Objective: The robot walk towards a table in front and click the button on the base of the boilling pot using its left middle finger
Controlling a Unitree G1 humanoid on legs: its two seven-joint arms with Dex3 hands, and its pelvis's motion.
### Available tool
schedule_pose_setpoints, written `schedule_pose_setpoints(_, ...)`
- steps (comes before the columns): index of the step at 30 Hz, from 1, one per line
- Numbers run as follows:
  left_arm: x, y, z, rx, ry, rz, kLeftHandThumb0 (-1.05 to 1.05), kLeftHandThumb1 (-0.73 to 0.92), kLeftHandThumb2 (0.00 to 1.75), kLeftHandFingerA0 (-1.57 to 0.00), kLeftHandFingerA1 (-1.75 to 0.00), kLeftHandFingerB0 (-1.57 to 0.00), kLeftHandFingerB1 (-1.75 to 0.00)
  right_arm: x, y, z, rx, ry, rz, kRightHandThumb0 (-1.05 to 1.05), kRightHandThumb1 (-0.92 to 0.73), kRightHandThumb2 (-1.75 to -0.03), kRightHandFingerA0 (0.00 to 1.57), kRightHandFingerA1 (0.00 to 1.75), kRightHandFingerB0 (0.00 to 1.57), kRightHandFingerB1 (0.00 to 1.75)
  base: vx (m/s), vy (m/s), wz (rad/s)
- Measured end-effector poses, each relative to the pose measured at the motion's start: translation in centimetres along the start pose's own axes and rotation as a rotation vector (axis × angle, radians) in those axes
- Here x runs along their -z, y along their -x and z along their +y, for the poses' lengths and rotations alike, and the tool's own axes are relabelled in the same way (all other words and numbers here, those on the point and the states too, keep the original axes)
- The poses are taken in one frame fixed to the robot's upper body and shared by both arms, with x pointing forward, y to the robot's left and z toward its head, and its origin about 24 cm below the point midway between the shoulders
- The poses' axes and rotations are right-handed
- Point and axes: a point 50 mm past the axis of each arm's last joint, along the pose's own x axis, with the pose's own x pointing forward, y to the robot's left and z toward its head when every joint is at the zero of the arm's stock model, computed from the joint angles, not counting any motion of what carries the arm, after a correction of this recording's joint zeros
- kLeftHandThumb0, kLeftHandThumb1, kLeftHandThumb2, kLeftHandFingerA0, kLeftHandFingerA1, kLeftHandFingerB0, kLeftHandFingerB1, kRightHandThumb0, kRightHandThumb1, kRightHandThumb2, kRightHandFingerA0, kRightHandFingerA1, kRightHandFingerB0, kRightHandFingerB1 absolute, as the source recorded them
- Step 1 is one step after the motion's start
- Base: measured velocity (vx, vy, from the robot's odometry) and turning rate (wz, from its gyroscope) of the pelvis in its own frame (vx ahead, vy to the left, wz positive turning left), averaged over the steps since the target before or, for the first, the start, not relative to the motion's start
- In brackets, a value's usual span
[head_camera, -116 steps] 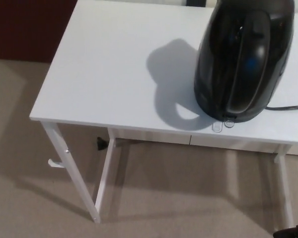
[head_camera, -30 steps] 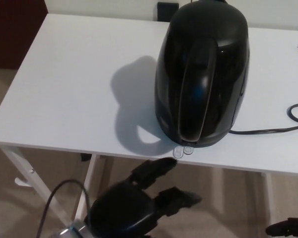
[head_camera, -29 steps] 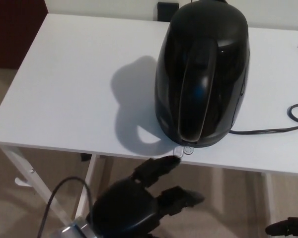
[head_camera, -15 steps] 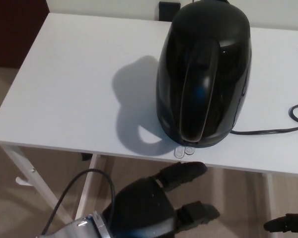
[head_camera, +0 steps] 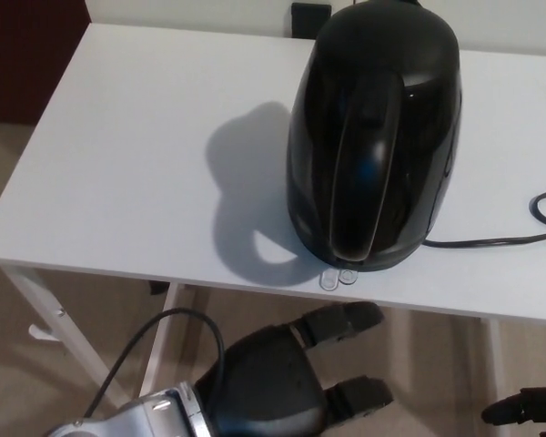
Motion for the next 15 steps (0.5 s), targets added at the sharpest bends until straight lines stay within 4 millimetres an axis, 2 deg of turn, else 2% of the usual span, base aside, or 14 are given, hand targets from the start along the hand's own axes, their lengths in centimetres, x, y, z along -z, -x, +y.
schedule_pose_setpoints(7, 0.6, -0.5, 0.3, -0.013, -0.004, 0.02, -0.63, 0.62, 0.59, -0.28, -0.31, -0.27, -0.29, -0.1, 0.0, -0.1, -0.002, -0.005, -0.004, -0.33, -0.37, -0.51, 0.98, 0.56, 0.83, 0.54, 0.0, 0.0, 0.0)
schedule_pose_setpoints(11, 0.8, -0.7, 0.1, -0.005, 0.001, 0.029, -0.63, 0.61, 0.59, -0.31, -0.32, -0.27, -0.29, -0.3, -0.1, -0.1, -0.002, -0.004, -0.013, -0.32, -0.37, -0.52, 0.98, 0.57, 0.87, 0.56, 0.0, 0.0, 0.0)
schedule_pose_setpoints(12, 0.9, -0.7, 0.0, -0.002, 0.002, 0.031, -0.63, 0.61, 0.59, -0.31, -0.32, -0.27, -0.29, -0.4, -0.1, -0.1, -0.002, -0.006, -0.016, -0.43, -0.29, -0.67, 0.91, 0.66, 0.83, 0.65, 0.0, 0.0, 0.0)
schedule_pose_setpoints(14, 1.1, -0.8, -0.1, 0.005, 0.003, 0.037, -0.63, 0.62, 0.59, -0.29, -0.31, -0.25, -0.29, -0.4, -0.1, -0.1, -0.003, -0.006, -0.018, -0.44, -0.29, -0.67, 0.92, 0.66, 0.83, 0.65, 0.0, 0.0, 0.0)
schedule_pose_setpoints(15, 1.2, -0.8, -0.2, 0.007, 0.002, 0.039, -0.63, 0.63, 0.6, -0.28, -0.31, -0.25, -0.29, -0.4, -0.1, -0.1, -0.004, -0.006, -0.018, -0.36, -0.37, -0.53, 1.01, 0.59, 0.87, 0.57, 0.0, 0.0, 0.0)
